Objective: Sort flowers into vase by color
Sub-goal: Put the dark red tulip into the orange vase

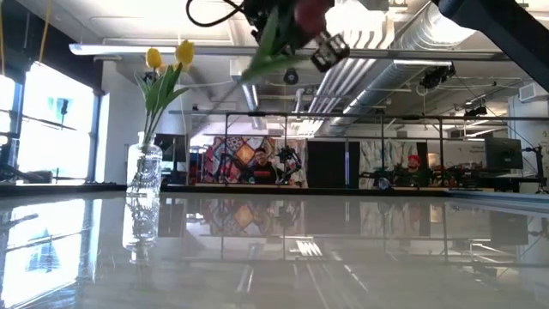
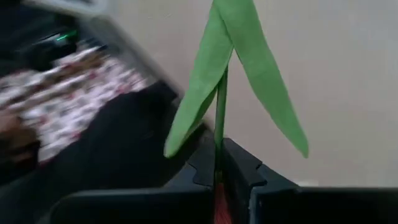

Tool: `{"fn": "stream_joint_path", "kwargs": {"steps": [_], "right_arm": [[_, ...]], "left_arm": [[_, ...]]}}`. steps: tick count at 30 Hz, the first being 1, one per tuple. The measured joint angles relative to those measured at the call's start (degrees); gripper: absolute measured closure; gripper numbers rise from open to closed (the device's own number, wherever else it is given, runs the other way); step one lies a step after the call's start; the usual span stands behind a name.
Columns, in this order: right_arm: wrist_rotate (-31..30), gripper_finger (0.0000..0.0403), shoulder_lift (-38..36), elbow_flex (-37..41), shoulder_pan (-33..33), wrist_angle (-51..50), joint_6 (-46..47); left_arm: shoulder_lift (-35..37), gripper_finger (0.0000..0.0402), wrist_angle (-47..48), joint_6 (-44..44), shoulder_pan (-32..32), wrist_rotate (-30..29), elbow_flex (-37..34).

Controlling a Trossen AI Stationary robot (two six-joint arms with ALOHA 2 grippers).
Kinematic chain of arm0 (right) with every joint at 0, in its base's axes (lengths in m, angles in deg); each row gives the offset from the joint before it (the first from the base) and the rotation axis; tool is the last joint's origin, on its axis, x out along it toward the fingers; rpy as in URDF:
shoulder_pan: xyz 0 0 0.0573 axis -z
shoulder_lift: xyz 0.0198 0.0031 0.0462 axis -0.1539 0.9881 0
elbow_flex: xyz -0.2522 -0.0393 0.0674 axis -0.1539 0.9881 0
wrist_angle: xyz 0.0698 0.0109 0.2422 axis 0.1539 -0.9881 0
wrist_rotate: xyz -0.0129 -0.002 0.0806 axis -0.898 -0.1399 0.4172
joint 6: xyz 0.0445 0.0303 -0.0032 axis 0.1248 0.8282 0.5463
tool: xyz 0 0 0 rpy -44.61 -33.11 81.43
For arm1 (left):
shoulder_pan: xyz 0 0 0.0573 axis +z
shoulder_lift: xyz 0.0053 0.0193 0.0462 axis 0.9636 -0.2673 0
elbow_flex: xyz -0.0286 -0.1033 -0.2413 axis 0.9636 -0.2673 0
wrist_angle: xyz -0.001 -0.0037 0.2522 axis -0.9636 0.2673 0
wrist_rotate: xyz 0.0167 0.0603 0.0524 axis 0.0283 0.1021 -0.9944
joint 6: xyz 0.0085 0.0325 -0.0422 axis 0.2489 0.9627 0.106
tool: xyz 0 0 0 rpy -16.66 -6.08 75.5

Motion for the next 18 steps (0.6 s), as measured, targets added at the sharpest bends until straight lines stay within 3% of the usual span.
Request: {"fn": "stream_joint_path", "kwargs": {"steps": [10,18], "right_arm": [[21.3,0.0398,0.0,-0.9,-3.1,0.1,14.9],[25.1,0.0398,0.0,-0.9,-4.7,0.1,20.1]], "left_arm": [[-5.2,0.0257,-5.1,11.9,0.7,7.5,0.0],[-6.5,0.0257,-8.3,20.4,0.7,8.4,0.6]]}}
